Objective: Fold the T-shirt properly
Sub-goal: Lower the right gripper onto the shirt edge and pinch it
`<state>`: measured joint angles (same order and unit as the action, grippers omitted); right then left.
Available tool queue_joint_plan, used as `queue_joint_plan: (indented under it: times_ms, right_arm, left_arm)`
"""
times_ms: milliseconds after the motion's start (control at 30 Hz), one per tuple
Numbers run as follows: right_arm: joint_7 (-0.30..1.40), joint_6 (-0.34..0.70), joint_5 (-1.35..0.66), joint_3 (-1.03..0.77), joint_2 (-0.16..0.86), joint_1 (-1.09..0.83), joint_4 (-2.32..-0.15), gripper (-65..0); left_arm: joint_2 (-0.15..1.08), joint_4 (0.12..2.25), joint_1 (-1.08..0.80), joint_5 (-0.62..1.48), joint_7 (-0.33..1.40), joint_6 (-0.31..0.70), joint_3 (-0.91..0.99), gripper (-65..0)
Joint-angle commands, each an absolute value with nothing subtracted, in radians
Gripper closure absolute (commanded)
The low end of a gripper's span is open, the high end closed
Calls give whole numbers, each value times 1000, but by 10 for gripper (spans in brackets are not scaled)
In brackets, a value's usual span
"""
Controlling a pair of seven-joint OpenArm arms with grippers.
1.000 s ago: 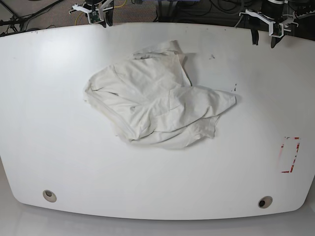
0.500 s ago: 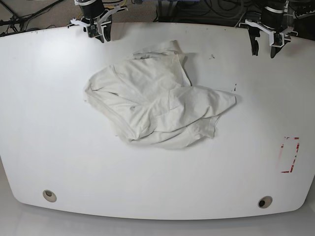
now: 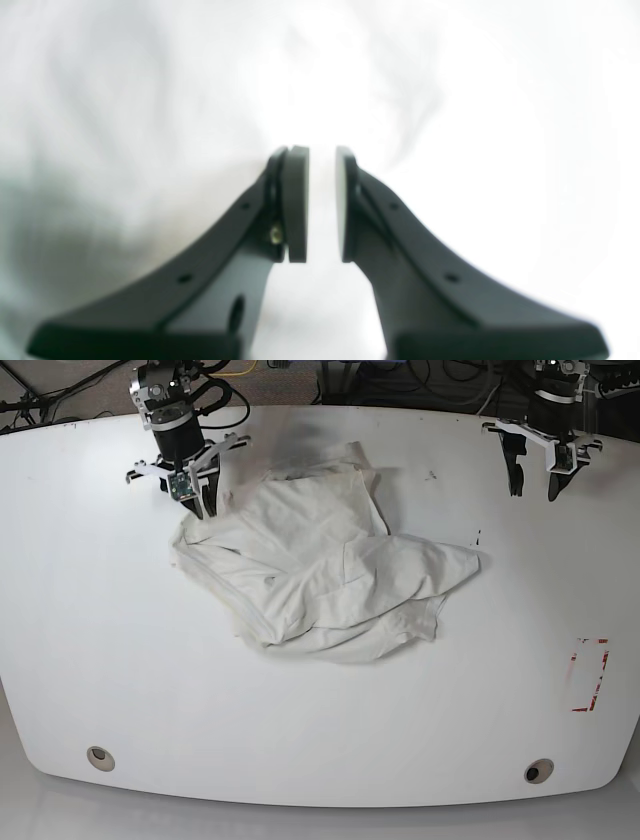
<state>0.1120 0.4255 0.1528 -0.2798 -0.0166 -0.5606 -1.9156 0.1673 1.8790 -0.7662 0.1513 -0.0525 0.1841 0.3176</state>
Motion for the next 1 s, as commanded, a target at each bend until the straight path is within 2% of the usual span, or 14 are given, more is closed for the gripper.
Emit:
queue_joint_plan:
  times_ms: [0,400,533,800,867,967]
  right_arm:
    - [114,424,146,-282,-15,-547,-1929,-78]
    - [163,422,155,-227,-8,-491,-1934,-67]
    - [203,424,161,-130,4,-526,-1989,-96]
    - [267,417,166,-16,23,-512,-2017,-246]
    - [307,414,166,49,35,-476,-2018,-396]
    - [315,412,166,65,34,-452,-2016,-450]
  left_arm:
    - [170,1898,-762,150,-83,183,319,-340]
    - [168,1908,-716,160,-77,183,314,-337]
    - [170,1905,-725,163,-76,182,316,-334]
    - [185,1907,-732,171,-70,184,310,-329]
    - [204,1907,-714,172,-62,181,305,-322]
    - [208,1907,-707,173,-60,182,303,-324]
